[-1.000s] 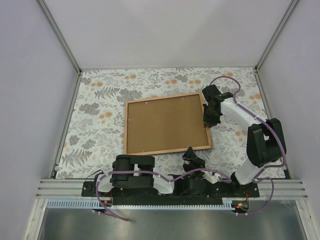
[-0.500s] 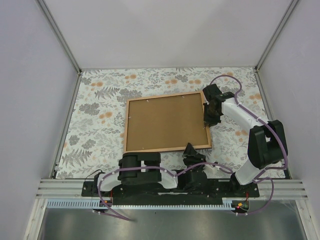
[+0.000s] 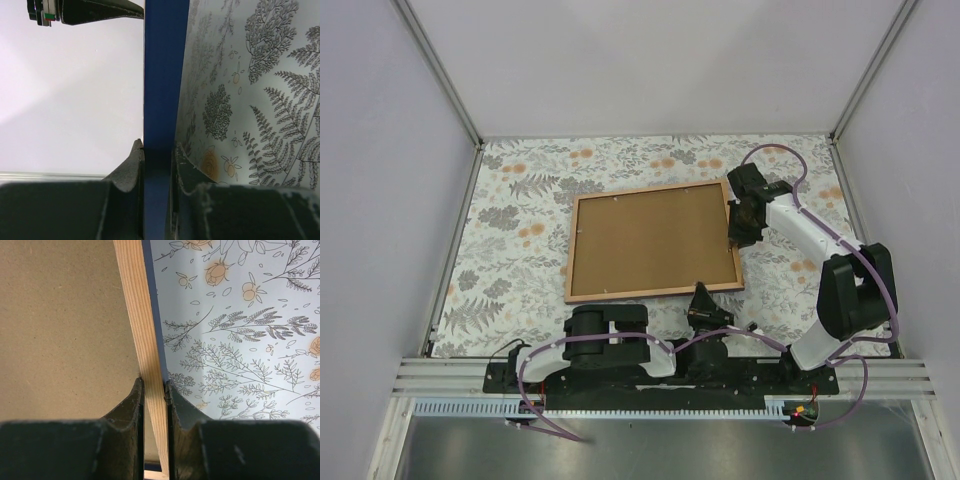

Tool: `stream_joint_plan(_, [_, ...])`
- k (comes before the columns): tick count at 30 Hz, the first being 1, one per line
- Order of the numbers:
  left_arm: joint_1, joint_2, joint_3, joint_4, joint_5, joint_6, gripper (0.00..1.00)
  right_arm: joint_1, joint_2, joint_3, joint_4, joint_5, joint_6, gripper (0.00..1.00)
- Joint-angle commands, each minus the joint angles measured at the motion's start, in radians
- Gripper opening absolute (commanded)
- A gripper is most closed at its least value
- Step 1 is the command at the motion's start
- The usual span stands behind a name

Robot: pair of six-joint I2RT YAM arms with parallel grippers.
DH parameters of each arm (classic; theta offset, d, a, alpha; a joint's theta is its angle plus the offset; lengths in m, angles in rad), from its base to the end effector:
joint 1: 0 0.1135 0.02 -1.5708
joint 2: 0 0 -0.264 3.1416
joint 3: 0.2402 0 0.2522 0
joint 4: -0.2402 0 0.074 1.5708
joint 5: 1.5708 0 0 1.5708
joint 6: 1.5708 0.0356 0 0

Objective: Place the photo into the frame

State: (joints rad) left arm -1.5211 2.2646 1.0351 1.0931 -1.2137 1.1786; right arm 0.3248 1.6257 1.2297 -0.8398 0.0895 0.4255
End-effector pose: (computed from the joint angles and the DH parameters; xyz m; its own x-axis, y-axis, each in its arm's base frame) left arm 0.0538 -0.4108 0.0940 0.2774 0.9246 -0.2609 0.1221 0.2355 0.9642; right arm 0.3039 0.0990 0.2346 -0.9349 0.1190 -0.3343 0.1053 0.9927 0.0588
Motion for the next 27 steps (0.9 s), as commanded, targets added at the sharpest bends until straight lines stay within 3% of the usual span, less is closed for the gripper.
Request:
stream_joint_plan(1, [0.013,-0.023,0.025,0.332,-0.061,0.139,0.02,0.003,-0.035,0.03,-0.033,0.001,0.006,0.0])
stream_joint_plan(8, [0.012,-0.02,0.029,0.47,-0.07,0.259,0.02,0.003,-0.047,0.024,-0.021,0.0,0.013,0.0])
stream_joint_plan(16, [0.012,0.001,0.054,0.418,-0.079,0.247,0.02,0.003,-0.069,0.019,-0.013,-0.008,0.012,0.0])
stream_joint_plan(19, [0.013,-0.003,0.072,0.308,-0.086,0.172,0.02,0.003,-0.073,0.011,-0.007,-0.011,0.01,0.0])
stream_joint_plan(27, [0.022,-0.042,0.115,-0.175,-0.05,-0.181,0.02,0.003,-0.081,-0.012,0.015,-0.011,0.009,0.0])
